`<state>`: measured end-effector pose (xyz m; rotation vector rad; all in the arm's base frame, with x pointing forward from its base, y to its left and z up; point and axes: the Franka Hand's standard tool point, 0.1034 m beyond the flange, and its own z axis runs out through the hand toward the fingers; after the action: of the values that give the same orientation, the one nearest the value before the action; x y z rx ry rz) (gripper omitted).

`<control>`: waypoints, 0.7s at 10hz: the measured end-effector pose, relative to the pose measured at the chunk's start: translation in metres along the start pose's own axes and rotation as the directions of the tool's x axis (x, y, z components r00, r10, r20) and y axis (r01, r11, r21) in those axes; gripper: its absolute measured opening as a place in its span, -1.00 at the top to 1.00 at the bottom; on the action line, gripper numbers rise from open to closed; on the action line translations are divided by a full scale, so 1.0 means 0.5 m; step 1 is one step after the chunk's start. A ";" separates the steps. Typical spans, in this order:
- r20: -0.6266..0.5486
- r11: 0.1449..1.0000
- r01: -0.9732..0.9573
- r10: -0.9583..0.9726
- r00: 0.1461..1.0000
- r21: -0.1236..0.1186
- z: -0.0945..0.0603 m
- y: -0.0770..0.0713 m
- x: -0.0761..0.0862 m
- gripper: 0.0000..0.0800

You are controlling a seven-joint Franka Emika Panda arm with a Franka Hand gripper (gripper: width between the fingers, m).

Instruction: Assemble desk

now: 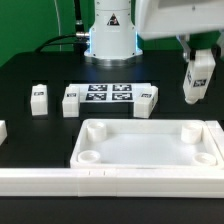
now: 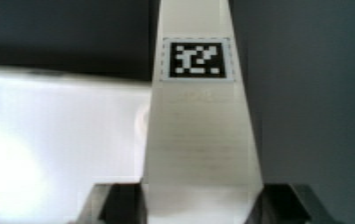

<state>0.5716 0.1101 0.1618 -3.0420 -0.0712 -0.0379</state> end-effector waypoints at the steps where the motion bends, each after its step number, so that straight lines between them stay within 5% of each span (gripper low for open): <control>1: -0.050 1.000 0.001 -0.001 0.999 0.001 -0.003 -0.001 0.009 0.29; 4: -0.246 1.000 0.016 -0.016 0.969 -0.002 0.004 0.001 0.021 0.29; 7: -0.253 0.997 0.074 -0.078 0.964 -0.025 -0.035 0.042 0.075 0.29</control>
Offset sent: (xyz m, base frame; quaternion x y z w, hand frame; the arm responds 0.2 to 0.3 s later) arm 0.0000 0.0000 0.0000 0.0000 0.1938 0.0000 0.9810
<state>0.6095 0.0892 0.1782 -3.0183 -0.1679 -0.4351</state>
